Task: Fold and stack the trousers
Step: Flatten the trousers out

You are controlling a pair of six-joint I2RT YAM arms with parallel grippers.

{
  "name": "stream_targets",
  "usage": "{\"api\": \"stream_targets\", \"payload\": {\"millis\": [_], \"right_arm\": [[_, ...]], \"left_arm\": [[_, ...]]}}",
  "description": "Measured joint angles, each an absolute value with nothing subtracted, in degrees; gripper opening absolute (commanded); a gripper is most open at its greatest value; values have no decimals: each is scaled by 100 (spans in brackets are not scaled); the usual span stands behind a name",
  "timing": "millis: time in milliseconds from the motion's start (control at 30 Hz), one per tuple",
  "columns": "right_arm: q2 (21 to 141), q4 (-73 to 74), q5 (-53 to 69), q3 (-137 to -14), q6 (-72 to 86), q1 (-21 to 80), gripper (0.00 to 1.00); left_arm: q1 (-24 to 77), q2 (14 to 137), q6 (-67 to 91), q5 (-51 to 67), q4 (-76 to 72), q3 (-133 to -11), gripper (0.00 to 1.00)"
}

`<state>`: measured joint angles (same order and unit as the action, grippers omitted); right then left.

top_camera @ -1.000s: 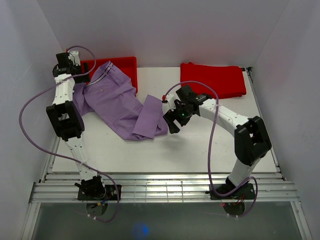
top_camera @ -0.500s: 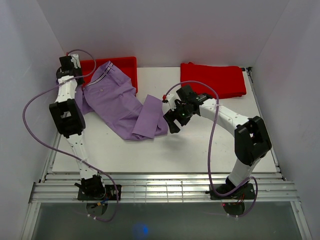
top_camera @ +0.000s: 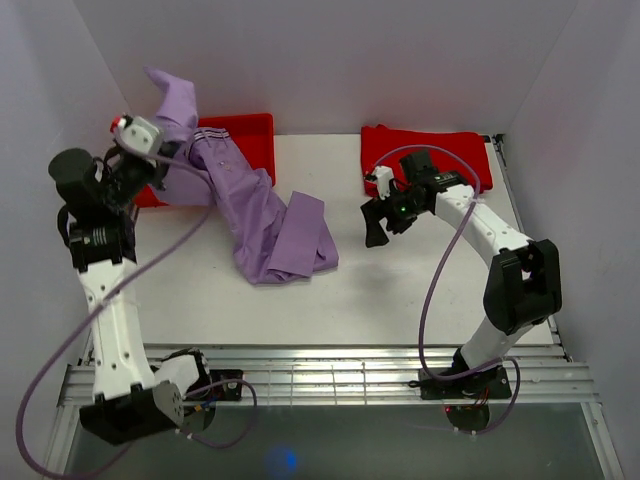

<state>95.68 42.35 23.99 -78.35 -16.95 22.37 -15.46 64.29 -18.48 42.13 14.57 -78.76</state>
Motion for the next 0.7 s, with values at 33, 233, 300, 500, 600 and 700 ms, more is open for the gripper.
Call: {"api": "stream_targets", "payload": {"millis": [33, 233, 300, 500, 600, 700], "right_arm": [[9537, 4309, 2532, -7867, -1752, 2099, 94], [9310, 4969, 3208, -8071, -2255, 1688, 94], [9251, 5181, 3380, -8073, -2408, 1695, 95], [9198, 5546, 3599, -7999, -2620, 1726, 96], [9201, 5607, 3632, -7970, -2587, 1728, 96], [9238, 5527, 3640, -7966, -2434, 1772, 96]], "left_arm": [[-1525, 6025, -1979, 4580, 1529, -7618, 0], [-722, 5083, -2292, 6233, 2228, -6383, 5], [40, 5393, -2320, 6340, 2609, -6125, 7], [2661, 6871, -2480, 5485, 3251, -5468, 21], [2982, 7262, -2453, 4880, 3354, -5256, 68], [3083, 7594, -2305, 4383, 3498, -5623, 74]]}}
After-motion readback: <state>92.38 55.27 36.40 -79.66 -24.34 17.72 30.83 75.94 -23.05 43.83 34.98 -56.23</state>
